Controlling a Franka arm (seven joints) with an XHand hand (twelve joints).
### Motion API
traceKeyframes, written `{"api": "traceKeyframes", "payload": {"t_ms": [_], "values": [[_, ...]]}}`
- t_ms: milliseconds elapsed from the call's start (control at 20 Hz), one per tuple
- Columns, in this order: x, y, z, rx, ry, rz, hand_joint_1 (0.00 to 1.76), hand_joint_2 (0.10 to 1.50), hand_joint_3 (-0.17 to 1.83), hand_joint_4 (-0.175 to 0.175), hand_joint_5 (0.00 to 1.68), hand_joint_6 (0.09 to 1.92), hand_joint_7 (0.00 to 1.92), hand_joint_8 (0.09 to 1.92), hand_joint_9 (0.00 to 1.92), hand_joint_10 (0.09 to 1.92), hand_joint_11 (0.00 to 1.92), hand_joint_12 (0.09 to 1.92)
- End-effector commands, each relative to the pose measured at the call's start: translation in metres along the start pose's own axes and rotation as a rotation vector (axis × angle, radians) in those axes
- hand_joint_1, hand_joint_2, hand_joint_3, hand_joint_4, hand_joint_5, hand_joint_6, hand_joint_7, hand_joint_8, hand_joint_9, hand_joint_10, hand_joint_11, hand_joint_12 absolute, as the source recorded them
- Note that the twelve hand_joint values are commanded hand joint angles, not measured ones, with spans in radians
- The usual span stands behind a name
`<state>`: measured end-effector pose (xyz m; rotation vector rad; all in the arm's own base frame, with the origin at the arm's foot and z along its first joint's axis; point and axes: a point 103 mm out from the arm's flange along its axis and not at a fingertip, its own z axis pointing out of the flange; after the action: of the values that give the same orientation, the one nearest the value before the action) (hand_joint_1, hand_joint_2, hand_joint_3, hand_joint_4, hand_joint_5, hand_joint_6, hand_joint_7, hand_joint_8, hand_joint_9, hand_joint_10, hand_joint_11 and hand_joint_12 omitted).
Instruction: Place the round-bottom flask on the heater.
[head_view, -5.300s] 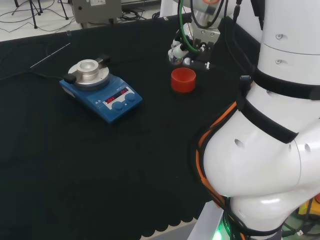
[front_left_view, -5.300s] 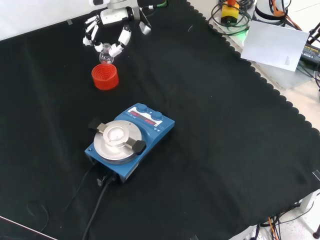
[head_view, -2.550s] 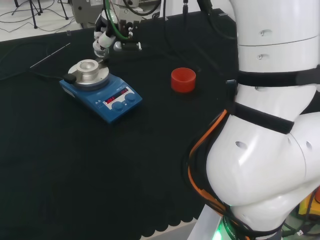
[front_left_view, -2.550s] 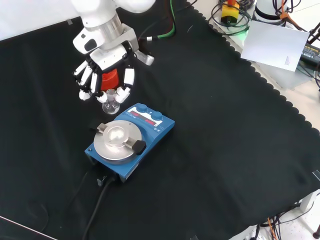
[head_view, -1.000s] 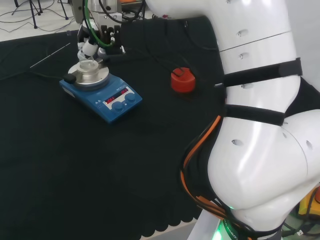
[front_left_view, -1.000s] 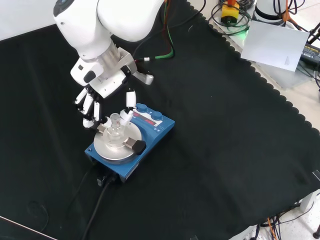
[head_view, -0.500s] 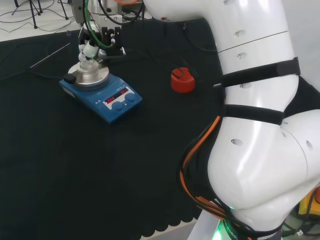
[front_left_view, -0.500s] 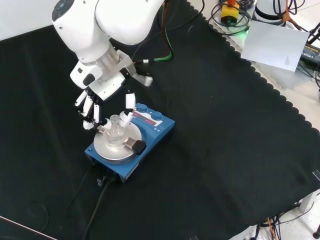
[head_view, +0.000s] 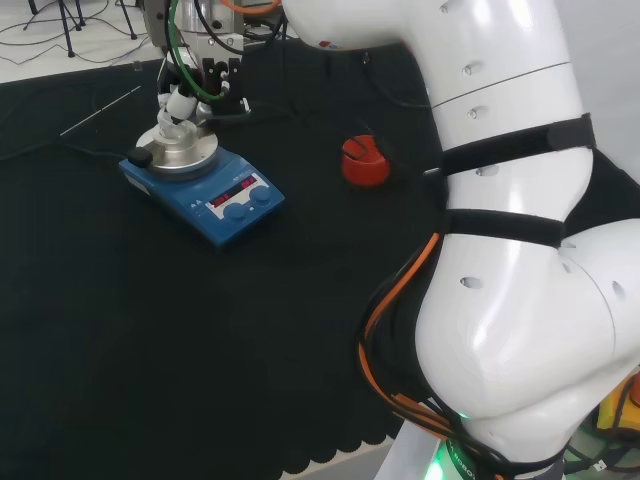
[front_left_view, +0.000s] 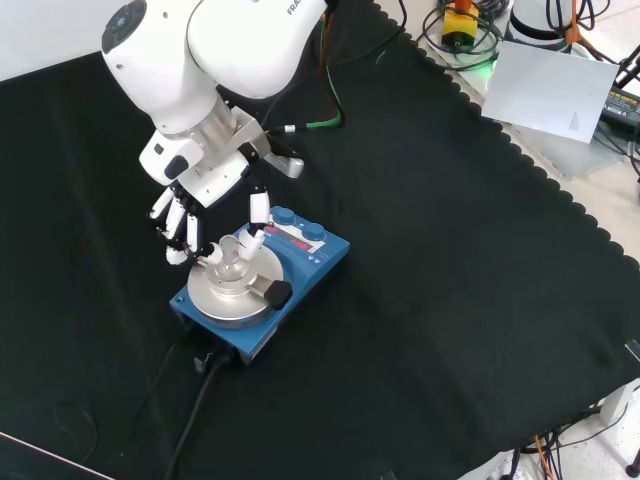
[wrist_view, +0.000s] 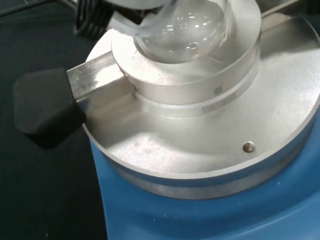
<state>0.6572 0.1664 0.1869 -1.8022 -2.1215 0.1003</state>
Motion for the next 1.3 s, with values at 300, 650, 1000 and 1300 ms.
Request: {"api": "traceKeyframes", "payload": {"t_ms": [300, 650, 1000, 1300], "values": [[-0.006, -0.001, -0.005, 0.029, 0.036, -0.018, 0.87, 0.65, 0.64, 0.023, 0.48, 0.59, 0.31, 0.62, 0.44, 0.65, 0.09, 1.37], [-0.008, -0.006, -0.010, 0.043, 0.033, -0.020, 0.74, 0.59, 0.60, 0.019, 0.39, 0.22, 0.22, 0.64, 0.37, 0.69, 0.02, 1.39], [-0.011, -0.029, -0.026, 0.009, 0.034, -0.019, 0.67, 0.59, 0.52, 0.023, 0.40, 0.13, 0.21, 0.64, 0.35, 0.70, 0.00, 1.40], [-0.020, -0.056, -0.041, -0.016, 0.025, 0.008, 0.67, 0.60, 0.51, 0.025, 0.41, 0.11, 0.21, 0.64, 0.35, 0.70, 0.00, 1.40]]}}
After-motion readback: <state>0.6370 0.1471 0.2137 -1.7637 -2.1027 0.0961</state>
